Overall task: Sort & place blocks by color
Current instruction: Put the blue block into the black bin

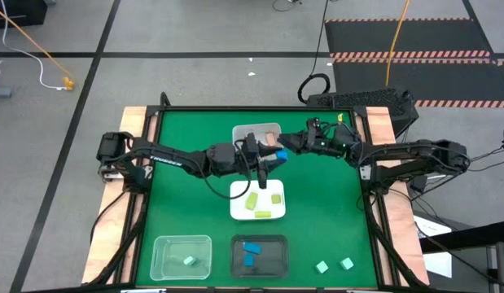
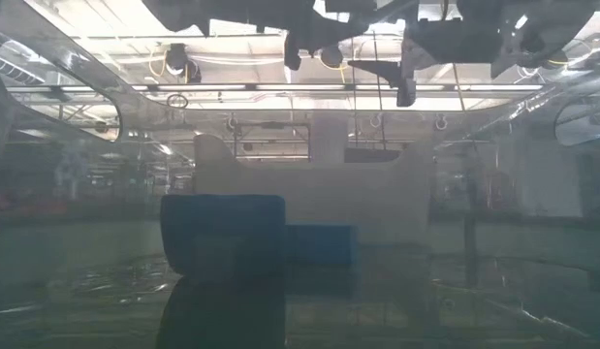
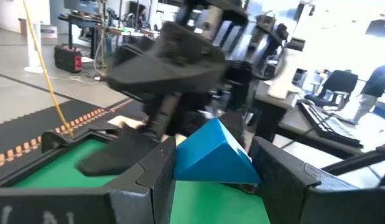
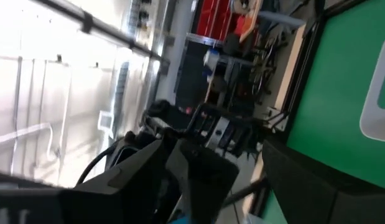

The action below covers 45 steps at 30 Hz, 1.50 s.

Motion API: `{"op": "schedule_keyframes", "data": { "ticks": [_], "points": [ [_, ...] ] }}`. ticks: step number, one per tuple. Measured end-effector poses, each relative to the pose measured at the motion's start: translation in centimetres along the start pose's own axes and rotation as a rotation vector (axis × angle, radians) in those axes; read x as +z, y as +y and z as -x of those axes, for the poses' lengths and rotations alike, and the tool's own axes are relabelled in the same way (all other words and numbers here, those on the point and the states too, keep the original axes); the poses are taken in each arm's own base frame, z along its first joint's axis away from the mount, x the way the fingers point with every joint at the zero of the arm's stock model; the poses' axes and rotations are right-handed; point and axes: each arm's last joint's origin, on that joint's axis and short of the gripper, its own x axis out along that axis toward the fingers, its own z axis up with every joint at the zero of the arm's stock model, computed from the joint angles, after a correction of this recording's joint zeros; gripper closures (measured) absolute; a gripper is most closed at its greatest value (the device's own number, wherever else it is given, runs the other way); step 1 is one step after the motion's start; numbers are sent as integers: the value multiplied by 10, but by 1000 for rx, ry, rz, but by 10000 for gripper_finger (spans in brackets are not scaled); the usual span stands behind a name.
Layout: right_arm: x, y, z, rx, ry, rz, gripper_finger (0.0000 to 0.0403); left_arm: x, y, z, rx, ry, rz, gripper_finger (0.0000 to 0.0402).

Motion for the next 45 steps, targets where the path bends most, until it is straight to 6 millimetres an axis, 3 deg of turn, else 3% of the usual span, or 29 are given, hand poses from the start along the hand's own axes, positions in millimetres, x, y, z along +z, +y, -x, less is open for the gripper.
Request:
{"op": "schedule_keyframes", "data": {
  "ticks": [8, 18, 27, 36, 45],
  "points": [
    [17, -2, 6, 56, 206, 137, 147, -6, -28, 7, 3, 2, 44, 223],
    [12, 9, 12, 189, 383, 319, 147, -20, -57, 19, 49, 65, 205, 220],
    [7, 13, 11, 191, 386, 209, 147, -28, -85, 31, -7, 109, 284, 221],
    [-46, 39, 12, 383, 466, 195, 147, -51, -110, 49, -203, 387, 307, 211],
    [-121, 36, 27, 194, 576, 156, 147, -71, -162, 92, -327, 554, 289, 221]
  ]
}}
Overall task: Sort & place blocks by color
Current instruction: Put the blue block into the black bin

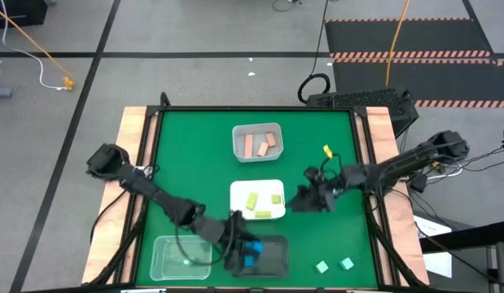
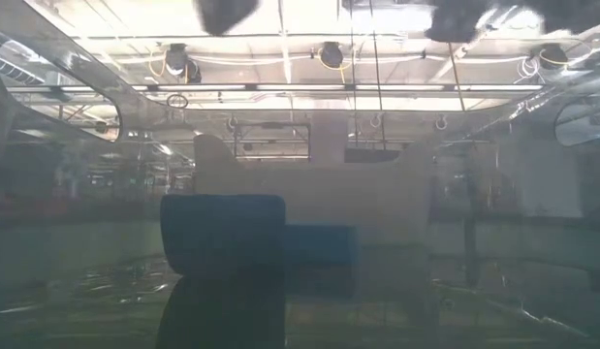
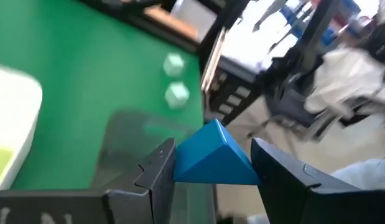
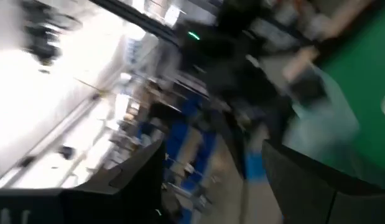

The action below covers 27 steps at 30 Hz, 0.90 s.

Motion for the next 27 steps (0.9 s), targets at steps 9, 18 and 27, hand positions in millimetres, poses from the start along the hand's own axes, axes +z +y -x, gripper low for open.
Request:
{"op": "schedule_keyframes", "data": {
  "ticks": [9, 18, 27],
  "points": [
    [-76, 4, 3, -290, 98, -175, 155, -23, -17, 7, 93, 14, -73, 209],
    [-116, 22, 16, -320, 41, -240, 188, -28, -16, 4, 102, 26, -195, 213],
    [-128, 21, 22, -380, 70, -259, 197, -55, -10, -16, 115, 68, -245, 209]
  ]
}}
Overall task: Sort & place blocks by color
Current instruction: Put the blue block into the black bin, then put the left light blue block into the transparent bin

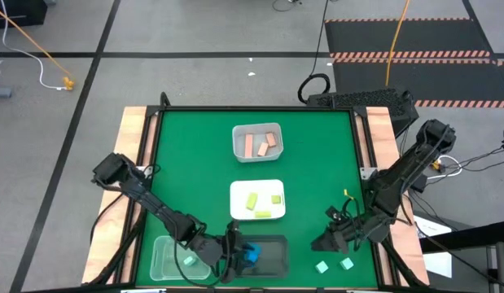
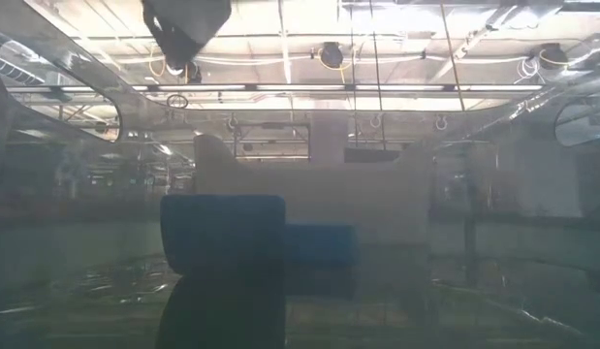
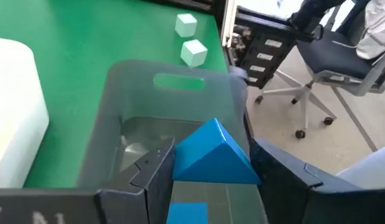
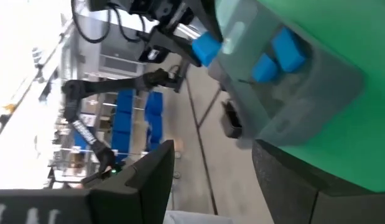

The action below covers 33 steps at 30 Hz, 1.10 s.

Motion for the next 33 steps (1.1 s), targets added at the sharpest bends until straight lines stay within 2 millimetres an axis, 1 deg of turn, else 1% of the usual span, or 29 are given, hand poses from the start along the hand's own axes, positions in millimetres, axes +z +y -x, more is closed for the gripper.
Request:
{"op": "schedule_keyframes", "data": {
  "ticks": [2, 4, 8, 13, 17, 19, 24, 26, 28, 33],
  "points": [
    [-1, -5, 0, -44, 19, -9, 197, -3, 0, -4, 2, -1, 29, 210],
    [-2, -9, 0, -86, 48, -23, 197, -3, 2, -5, 18, -8, 92, 202],
    [-3, -16, 1, -157, 81, -36, 198, 0, 5, -5, 27, -27, 216, 168],
    [-4, -17, 2, -171, 115, -45, 198, 2, 4, -4, 21, -34, 247, 127],
    [-4, -19, 2, -183, 138, -39, 198, 3, 2, -4, 9, -45, 243, 105],
    [-5, -20, 2, -193, 164, 15, 198, 6, 1, -3, -11, -73, 255, 99],
    [-9, -24, 0, -182, 228, 327, 198, 16, -4, -2, -73, -167, 256, 97],
    [-13, -23, -4, -148, 237, 394, 198, 18, -6, -1, -90, -191, 257, 96],
    [-18, -20, -8, -89, 239, 408, 198, 20, -9, 0, -111, -212, 266, 96],
    [-29, -1, -19, 184, 189, 336, 198, 18, -15, 2, -131, -215, 265, 96]
  ]
}}
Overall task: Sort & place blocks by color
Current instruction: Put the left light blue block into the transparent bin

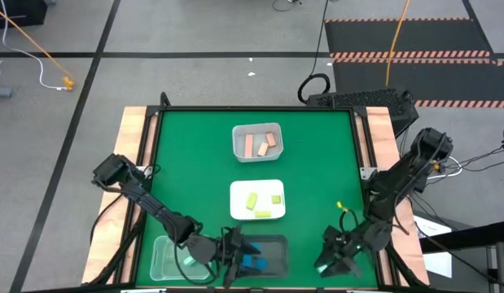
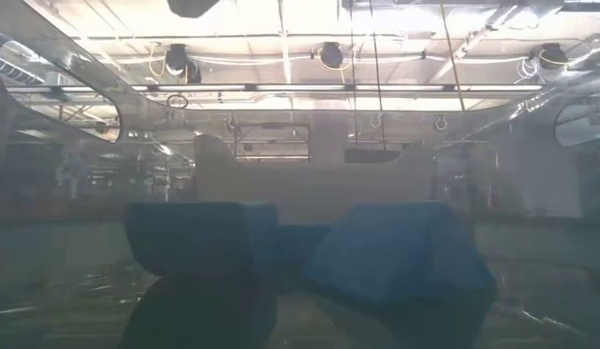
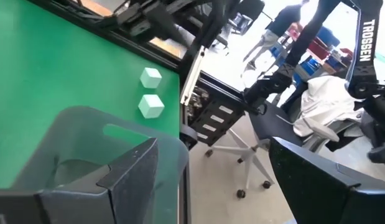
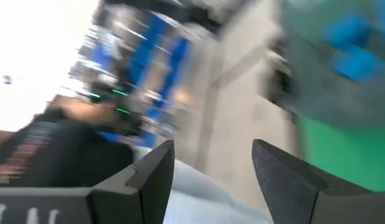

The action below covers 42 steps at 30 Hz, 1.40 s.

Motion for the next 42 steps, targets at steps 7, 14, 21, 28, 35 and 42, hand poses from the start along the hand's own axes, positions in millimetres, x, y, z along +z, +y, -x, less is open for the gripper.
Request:
{"op": "schedule_keyframes", "data": {
  "ticks": [7, 14, 21, 28, 35, 42],
  "points": [
    [19, 17, -1, 139, -283, 100, 197, 4, 0, -1, -1, -33, 8, 96],
    [44, 22, 3, 187, -483, 127, 197, 10, 3, -2, 14, -83, 20, 96],
    [61, 44, 9, -67, -446, 352, 197, 11, 3, -2, 25, -100, 25, 96],
    [71, 58, 23, -546, -52, 351, 197, 11, 3, -2, 35, -108, 26, 96],
    [40, 37, 11, -720, 492, 247, 197, 10, 3, -2, 37, -106, 19, 96],
    [-2, 11, -19, -734, 795, 508, 197, 10, 3, -2, 40, -105, -17, 96]
  ]
}}
